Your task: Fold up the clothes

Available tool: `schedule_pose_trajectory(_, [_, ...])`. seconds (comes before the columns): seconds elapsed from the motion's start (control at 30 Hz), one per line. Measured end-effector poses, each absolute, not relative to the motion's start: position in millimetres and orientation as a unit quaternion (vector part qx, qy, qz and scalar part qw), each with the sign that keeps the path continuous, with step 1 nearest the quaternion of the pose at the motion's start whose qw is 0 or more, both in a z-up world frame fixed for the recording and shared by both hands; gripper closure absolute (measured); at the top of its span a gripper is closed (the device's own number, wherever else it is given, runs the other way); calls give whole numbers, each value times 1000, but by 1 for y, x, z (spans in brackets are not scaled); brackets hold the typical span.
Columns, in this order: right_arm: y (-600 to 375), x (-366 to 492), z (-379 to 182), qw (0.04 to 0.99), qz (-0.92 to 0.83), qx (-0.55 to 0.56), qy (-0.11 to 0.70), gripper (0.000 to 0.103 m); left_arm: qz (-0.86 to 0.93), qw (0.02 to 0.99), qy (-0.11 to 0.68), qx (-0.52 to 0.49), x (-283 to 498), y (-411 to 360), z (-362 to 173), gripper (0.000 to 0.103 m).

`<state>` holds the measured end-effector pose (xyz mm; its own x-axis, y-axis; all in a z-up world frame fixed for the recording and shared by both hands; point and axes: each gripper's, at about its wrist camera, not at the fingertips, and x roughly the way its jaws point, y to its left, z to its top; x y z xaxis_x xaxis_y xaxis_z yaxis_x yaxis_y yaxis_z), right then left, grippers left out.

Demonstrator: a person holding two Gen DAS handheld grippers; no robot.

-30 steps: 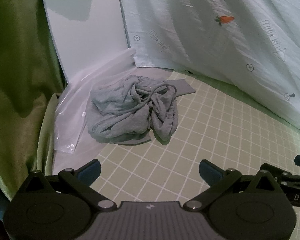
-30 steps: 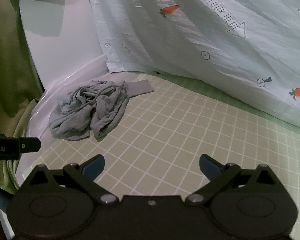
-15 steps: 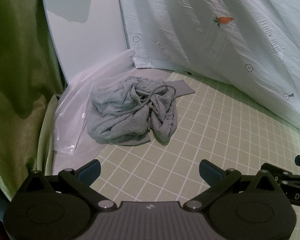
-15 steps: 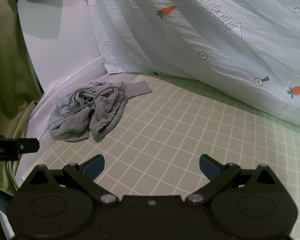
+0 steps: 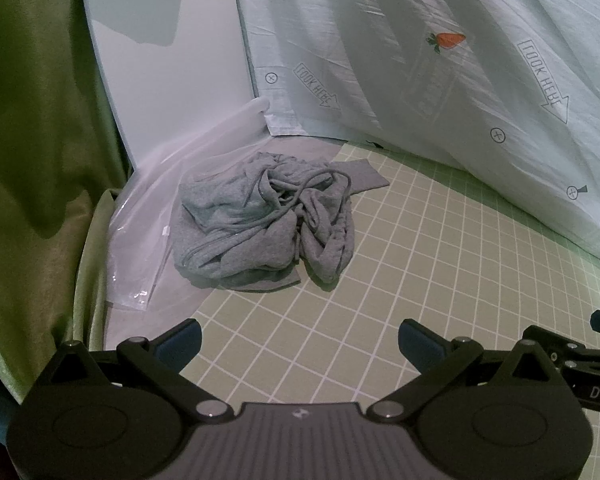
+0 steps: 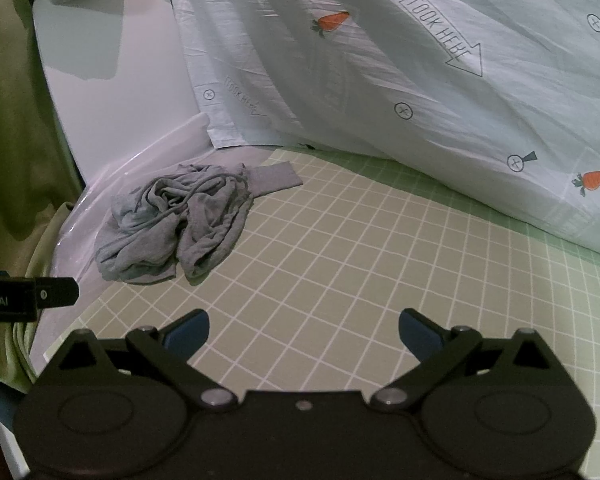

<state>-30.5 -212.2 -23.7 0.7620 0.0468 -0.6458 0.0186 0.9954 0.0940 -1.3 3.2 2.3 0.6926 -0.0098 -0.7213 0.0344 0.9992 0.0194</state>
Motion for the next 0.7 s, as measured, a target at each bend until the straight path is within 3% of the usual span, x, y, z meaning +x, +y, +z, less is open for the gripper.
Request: schedule_pose_trajectory(0.7, [-207, -24, -25, 937, 3, 40, 348, 1, -22, 916, 401, 3, 7, 3, -3, 0])
